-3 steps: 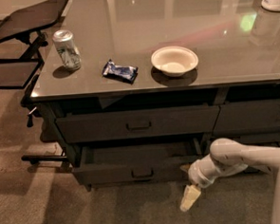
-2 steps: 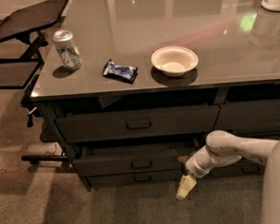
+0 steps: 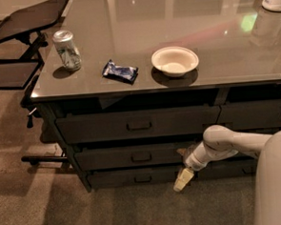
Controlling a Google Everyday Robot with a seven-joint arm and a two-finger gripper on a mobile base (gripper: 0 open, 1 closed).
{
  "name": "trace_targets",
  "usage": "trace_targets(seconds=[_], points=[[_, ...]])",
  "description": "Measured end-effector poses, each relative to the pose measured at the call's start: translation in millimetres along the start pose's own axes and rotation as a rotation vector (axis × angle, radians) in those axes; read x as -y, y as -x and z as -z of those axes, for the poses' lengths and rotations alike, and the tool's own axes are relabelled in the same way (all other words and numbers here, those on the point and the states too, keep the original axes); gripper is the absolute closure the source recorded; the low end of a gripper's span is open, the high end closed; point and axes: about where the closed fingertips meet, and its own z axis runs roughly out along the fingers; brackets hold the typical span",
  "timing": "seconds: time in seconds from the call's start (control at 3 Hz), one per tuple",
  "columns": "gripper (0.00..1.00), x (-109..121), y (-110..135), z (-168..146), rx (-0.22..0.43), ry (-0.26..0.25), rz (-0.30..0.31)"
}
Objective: Close middle drawer
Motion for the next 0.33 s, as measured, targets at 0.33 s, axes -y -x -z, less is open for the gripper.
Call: trace_targets(seconds=[0.33], points=[[0.00,0.4,0.0,0.1,0.000,-0.001,0.000]])
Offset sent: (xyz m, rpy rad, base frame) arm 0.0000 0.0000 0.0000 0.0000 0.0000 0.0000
